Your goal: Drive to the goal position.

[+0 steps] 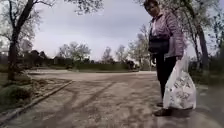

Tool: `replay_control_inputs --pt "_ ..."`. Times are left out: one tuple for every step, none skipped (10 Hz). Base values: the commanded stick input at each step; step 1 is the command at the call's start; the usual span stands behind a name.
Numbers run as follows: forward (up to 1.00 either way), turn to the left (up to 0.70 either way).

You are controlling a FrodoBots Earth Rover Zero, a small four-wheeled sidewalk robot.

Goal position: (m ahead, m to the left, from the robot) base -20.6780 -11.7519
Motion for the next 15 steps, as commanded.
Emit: replay_control_inputs --pt "0.0 -0.7" --pt "0.0 -0.7" --pt "0.0 -0.7" --pt "0.0 -0.7" --pt "0.0 -0.7" --pt "0.0 -0.7" --pt "0.0 -0.7" --pt "0.0 -0.7" --pt "0.0 -0.7" --pt "0.0 -0.7" --pt "0.0 -0.7" --pt "0.0 -0.7" --pt "0.0 -0.7" --pt "0.0 -0.7" --pt "0.0 -0.7"
